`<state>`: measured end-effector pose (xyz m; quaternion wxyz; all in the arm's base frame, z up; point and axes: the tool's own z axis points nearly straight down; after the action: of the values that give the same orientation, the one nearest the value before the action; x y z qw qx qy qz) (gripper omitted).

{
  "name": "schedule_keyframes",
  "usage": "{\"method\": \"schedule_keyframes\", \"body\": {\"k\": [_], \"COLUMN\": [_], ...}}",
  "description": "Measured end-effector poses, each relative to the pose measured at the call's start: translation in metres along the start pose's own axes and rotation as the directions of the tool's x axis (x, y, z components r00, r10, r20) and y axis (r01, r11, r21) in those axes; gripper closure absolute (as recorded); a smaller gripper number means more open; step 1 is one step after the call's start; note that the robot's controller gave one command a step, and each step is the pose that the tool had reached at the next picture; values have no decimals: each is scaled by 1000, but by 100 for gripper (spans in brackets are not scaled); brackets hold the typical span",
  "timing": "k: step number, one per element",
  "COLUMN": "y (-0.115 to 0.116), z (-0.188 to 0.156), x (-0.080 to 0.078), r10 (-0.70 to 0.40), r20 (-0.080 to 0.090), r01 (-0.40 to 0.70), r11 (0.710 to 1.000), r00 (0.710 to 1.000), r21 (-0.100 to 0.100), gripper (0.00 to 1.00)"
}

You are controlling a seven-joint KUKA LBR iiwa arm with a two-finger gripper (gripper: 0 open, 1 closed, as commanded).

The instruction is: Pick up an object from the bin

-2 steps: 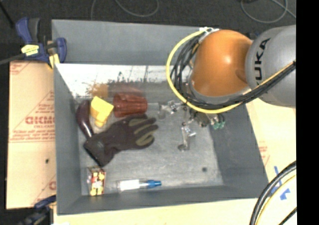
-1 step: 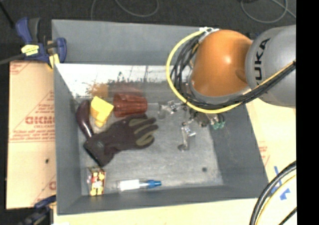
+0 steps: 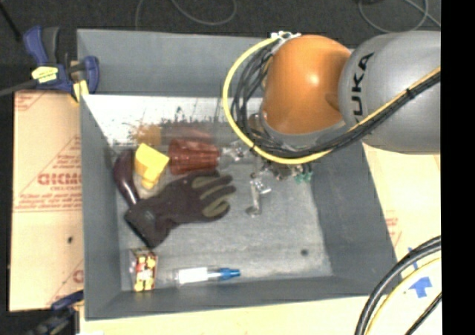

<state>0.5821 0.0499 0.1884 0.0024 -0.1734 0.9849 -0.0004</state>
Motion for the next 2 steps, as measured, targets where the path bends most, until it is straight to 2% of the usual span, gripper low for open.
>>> {"method": "schedule_keyframes", "body": {"k": [1,2], "y": [3,7], "z": [24,64], "x": [-44,-58], "r10": [-21,-106], "r20": [9,5], "r01": [21,106], "r11": [1000,994], "r00": [1000,994], "r21": [-2,3], "gripper": [0,0]}}
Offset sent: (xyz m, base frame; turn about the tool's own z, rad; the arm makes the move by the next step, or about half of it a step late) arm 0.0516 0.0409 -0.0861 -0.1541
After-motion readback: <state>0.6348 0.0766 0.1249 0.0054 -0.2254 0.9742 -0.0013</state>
